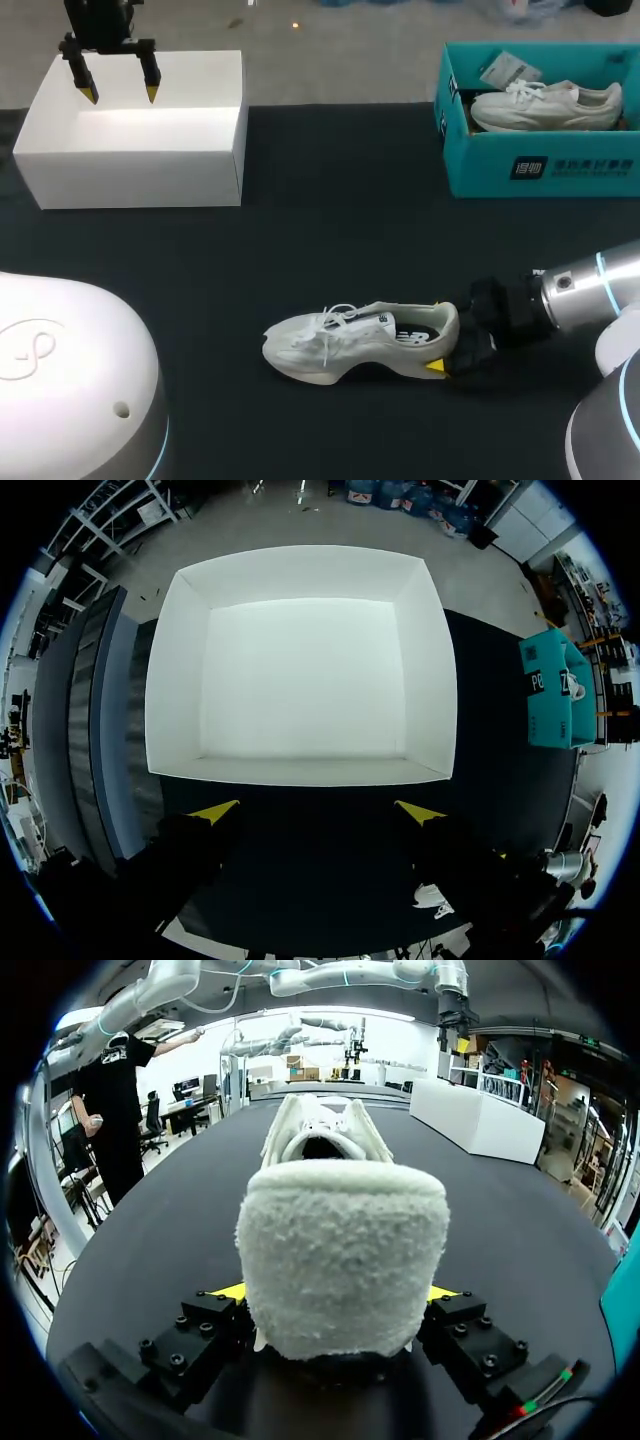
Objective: Take the shoe out of the shoebox, open the shoe tongue, remove and reinsert the insole, then place the shoe into the shoebox
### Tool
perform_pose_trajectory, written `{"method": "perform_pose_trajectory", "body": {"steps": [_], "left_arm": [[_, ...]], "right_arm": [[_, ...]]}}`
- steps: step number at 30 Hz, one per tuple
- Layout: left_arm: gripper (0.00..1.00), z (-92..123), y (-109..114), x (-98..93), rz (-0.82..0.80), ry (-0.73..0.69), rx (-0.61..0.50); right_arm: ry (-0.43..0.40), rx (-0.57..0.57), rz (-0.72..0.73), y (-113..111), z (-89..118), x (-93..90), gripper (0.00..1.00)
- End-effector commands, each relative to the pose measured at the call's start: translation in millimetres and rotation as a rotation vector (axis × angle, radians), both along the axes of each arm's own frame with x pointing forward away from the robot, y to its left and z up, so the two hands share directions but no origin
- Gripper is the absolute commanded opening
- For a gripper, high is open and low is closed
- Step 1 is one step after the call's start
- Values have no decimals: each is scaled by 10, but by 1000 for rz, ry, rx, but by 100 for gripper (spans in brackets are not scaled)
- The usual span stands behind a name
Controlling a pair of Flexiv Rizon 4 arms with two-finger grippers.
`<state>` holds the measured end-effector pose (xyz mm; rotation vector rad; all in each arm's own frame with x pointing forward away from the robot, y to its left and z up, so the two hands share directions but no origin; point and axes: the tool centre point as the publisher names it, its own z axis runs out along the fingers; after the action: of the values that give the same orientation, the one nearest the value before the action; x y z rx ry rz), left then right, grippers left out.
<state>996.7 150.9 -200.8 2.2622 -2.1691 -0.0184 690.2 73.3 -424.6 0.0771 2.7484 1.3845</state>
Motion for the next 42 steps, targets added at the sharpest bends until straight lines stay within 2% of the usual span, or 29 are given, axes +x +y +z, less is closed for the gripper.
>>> {"method": "perform_pose_trajectory", "body": {"steps": [1,11,15,18,21,26,30,32,35,36,42], "left_arm": [[100,31,-184,-74,36,-2,59],[100,-236,-699,-611,181,-11,126],[100,-348,-1008,-813,228,-48,70],[100,-415,-1261,-897,229,-45,70],[100,-447,-1596,-997,189,-40,95],[100,-479,-2017,-1174,141,-53,87],[100,-489,-2263,-1349,128,-53,66],[100,-485,-2383,-1437,111,-53,90],[100,-502,-2581,-1559,42,-50,73],[100,-521,-2658,-1595,18,-47,100],[100,-609,-2959,-1769,-62,-62,59]], "right_arm": [[-1,-4,-2,50,-52,1,0],[-1,-4,-2,50,-52,1,0],[-1,-4,-2,50,-52,1,0],[-1,-4,-2,50,-52,1,0],[-1,-4,-2,50,-52,1,0],[-1,-4,-2,50,-52,1,0],[-1,-4,-2,50,-52,1,0],[-1,-4,-2,50,-52,1,0],[-1,-4,-2,50,-52,1,0],[-1,-4,-2,50,-52,1,0],[-1,-4,-2,50,-52,1,0]]}}
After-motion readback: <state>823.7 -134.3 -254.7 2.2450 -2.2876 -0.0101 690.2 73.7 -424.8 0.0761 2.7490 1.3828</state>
